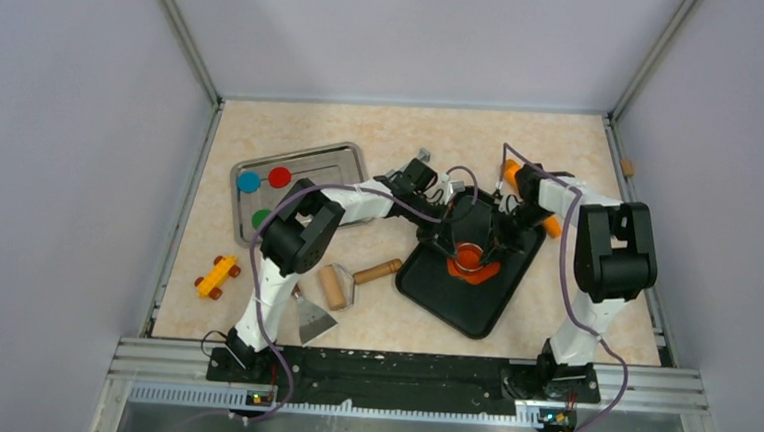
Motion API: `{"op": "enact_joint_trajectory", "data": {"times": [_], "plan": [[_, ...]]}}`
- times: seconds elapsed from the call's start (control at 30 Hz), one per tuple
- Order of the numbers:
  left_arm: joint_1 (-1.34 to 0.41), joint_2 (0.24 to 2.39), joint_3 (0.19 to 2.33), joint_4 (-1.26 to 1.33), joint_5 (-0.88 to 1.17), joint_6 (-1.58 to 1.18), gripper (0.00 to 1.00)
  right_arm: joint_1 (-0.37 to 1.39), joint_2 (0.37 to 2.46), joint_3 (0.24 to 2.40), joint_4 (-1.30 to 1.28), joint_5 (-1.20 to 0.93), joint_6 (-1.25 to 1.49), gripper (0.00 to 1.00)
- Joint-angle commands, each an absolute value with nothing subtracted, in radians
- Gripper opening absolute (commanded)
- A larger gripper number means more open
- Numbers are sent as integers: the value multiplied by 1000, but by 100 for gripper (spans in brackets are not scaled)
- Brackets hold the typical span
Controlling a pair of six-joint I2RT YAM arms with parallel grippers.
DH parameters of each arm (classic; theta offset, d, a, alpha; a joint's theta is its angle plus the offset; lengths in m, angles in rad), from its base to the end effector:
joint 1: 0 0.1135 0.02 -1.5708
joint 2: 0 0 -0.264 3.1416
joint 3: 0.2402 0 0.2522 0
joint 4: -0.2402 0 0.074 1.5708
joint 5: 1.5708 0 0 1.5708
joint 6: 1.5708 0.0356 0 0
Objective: Roll out the dumpling wrappers from the dough
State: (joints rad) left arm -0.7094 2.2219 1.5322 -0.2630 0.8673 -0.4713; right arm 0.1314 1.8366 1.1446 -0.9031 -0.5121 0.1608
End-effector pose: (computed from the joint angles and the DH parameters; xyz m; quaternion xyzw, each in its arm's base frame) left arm 0.3339 -0.3224 0.1348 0.2296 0.8431 -0.4862 0.0065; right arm 0.3087 0.0584 0.1531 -0.0173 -0.9672 -0.2488 0.0485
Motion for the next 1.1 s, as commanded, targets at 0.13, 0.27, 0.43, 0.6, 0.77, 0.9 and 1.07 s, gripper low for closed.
{"op": "enact_joint_trajectory", "data": {"times": [0.13, 0.27, 0.43, 0.6, 0.77, 0.9, 1.07], "plan": [[-792, 2246, 1427, -268, 750, -402, 0, 128, 1917, 1222, -747, -375, 92, 0], [-794, 2234, 1410, -262, 758, -397, 0, 128, 1921, 1234, -743, -392, 95, 0], [-804, 2224, 1398, -261, 755, -395, 0, 129, 1923, 1238, -736, -434, 91, 0], [-815, 2218, 1389, -251, 748, -399, 0, 134, 1917, 1220, -724, -460, 114, 0], [-778, 2215, 1420, -253, 700, -383, 0, 137, 1867, 1101, -728, -493, 174, 0], [-750, 2236, 1481, -282, 678, -356, 0, 155, 1813, 996, -723, -527, 213, 0], [-720, 2287, 1561, -304, 684, -355, 0, 180, 1782, 964, -726, -566, 238, 0]]}}
